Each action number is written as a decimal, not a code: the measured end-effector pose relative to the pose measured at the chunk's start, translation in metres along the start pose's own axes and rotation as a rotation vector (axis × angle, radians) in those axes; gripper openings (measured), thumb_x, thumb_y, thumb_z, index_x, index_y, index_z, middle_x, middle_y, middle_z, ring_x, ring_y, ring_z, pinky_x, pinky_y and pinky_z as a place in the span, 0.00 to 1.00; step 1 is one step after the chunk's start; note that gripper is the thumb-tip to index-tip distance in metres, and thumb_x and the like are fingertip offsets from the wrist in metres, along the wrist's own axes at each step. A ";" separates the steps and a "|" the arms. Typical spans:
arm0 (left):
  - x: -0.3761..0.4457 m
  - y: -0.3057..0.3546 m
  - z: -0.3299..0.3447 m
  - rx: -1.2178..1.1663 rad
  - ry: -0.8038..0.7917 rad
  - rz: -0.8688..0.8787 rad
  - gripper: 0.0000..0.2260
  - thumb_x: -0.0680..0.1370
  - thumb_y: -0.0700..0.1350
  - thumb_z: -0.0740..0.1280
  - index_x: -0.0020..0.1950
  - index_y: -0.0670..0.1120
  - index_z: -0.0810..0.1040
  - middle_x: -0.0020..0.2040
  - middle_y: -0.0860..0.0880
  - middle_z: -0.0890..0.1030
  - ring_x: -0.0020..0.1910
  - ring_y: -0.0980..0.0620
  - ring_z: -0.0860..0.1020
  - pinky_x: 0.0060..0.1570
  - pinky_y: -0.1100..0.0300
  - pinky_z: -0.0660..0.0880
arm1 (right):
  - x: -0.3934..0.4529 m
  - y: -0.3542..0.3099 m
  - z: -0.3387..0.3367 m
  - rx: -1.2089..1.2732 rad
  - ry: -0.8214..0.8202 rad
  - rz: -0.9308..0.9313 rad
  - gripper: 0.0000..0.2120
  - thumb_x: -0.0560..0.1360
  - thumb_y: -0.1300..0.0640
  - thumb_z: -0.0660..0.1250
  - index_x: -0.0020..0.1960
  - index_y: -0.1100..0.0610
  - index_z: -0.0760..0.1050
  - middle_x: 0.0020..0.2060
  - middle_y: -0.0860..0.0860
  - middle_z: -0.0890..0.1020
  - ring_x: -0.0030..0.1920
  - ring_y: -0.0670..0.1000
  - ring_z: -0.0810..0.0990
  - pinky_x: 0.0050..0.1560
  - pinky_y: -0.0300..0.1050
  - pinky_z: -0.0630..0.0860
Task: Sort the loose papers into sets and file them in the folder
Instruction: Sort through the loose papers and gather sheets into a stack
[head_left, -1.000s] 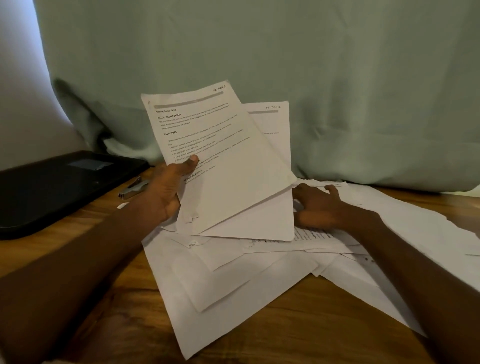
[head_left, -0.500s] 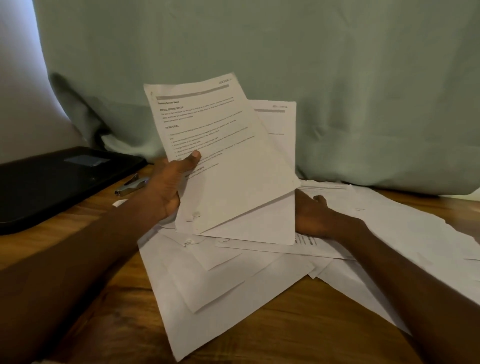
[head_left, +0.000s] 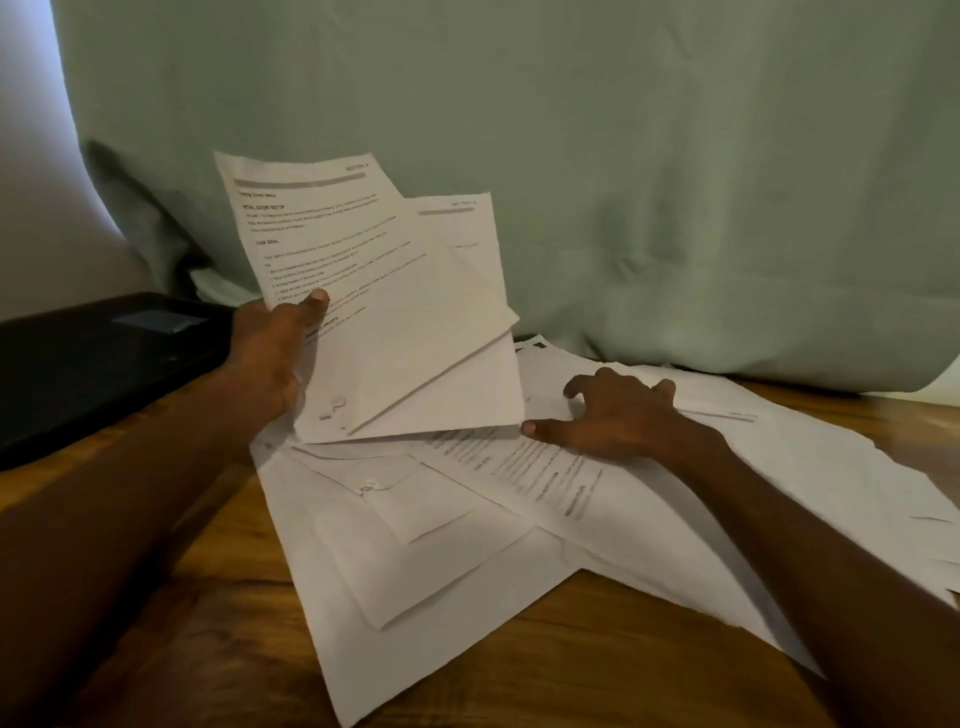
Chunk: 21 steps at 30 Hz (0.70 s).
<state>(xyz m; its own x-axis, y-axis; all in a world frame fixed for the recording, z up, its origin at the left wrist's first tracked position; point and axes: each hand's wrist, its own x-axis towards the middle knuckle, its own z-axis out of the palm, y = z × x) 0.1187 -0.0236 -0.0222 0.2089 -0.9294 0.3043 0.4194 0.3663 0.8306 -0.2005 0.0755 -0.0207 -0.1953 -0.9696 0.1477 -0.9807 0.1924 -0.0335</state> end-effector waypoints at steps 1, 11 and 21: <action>0.000 -0.001 0.000 0.003 0.017 -0.006 0.10 0.79 0.37 0.71 0.59 0.47 0.80 0.54 0.53 0.85 0.48 0.57 0.85 0.45 0.64 0.81 | 0.001 0.005 0.000 0.112 0.032 0.035 0.37 0.67 0.23 0.67 0.65 0.47 0.74 0.62 0.46 0.76 0.66 0.53 0.73 0.69 0.62 0.62; 0.000 -0.005 -0.002 0.010 0.029 -0.014 0.14 0.79 0.38 0.72 0.65 0.44 0.79 0.55 0.52 0.84 0.50 0.56 0.84 0.45 0.63 0.81 | 0.008 0.040 -0.014 1.227 0.472 0.193 0.04 0.74 0.62 0.76 0.47 0.57 0.83 0.44 0.53 0.87 0.47 0.54 0.85 0.49 0.45 0.81; -0.001 -0.005 0.002 0.038 -0.012 -0.003 0.16 0.79 0.40 0.72 0.66 0.45 0.79 0.56 0.53 0.83 0.53 0.55 0.82 0.52 0.60 0.79 | 0.002 0.034 -0.018 1.359 0.451 0.213 0.03 0.76 0.62 0.74 0.48 0.56 0.82 0.45 0.51 0.86 0.44 0.47 0.83 0.41 0.36 0.75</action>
<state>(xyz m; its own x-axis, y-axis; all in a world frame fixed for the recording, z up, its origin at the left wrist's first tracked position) 0.1145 -0.0246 -0.0261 0.1971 -0.9309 0.3076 0.3856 0.3621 0.8487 -0.2348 0.0825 -0.0039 -0.5705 -0.7628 0.3044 -0.2212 -0.2142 -0.9514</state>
